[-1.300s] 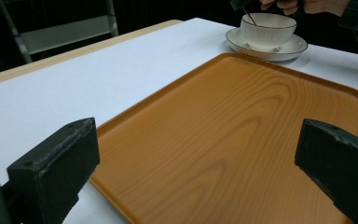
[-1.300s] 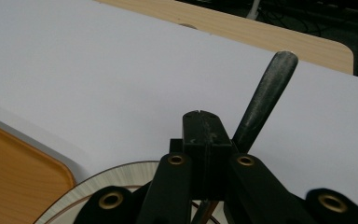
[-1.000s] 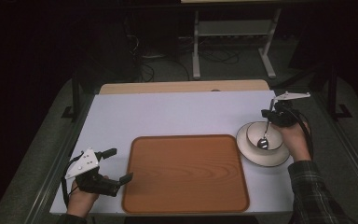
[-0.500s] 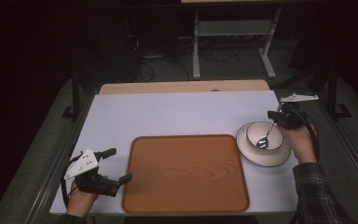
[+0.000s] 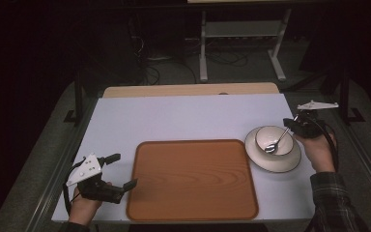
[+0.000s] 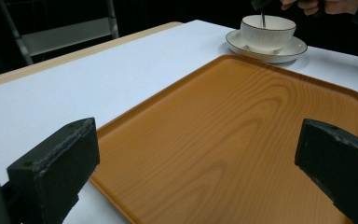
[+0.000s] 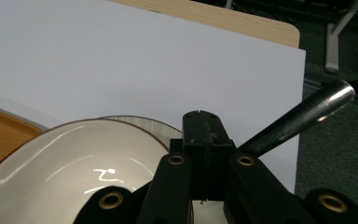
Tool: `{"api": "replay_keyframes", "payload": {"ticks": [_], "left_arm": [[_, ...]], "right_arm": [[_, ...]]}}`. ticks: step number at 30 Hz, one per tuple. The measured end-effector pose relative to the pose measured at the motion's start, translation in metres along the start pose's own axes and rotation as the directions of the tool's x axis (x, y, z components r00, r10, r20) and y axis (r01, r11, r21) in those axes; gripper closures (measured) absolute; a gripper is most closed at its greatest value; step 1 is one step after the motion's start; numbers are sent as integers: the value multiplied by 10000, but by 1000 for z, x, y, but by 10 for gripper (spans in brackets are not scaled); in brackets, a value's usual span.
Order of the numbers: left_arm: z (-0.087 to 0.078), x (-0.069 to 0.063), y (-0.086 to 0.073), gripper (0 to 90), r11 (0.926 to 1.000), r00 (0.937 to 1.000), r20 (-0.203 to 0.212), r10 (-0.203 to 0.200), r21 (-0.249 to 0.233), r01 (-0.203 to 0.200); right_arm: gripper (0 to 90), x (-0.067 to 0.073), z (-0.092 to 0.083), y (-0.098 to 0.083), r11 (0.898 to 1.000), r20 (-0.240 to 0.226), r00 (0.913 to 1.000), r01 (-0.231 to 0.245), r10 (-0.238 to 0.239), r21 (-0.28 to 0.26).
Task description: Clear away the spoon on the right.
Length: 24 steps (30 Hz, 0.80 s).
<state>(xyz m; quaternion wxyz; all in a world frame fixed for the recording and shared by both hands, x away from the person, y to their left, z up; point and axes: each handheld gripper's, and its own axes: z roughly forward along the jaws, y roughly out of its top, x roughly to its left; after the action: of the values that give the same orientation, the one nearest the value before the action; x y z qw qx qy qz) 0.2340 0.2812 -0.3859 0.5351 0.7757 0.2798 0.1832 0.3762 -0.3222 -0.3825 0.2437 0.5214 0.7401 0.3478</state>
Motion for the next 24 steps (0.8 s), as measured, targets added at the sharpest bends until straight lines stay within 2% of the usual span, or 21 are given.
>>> {"api": "replay_keyframes", "payload": {"ticks": [24], "left_arm": [[-1, 0, 0, 0, 10000, 10000, -35, -40, -60, 39]], "right_arm": [[895, -10, -23, -20, 9998, 269, 9995, -145, 141, 152]]}}
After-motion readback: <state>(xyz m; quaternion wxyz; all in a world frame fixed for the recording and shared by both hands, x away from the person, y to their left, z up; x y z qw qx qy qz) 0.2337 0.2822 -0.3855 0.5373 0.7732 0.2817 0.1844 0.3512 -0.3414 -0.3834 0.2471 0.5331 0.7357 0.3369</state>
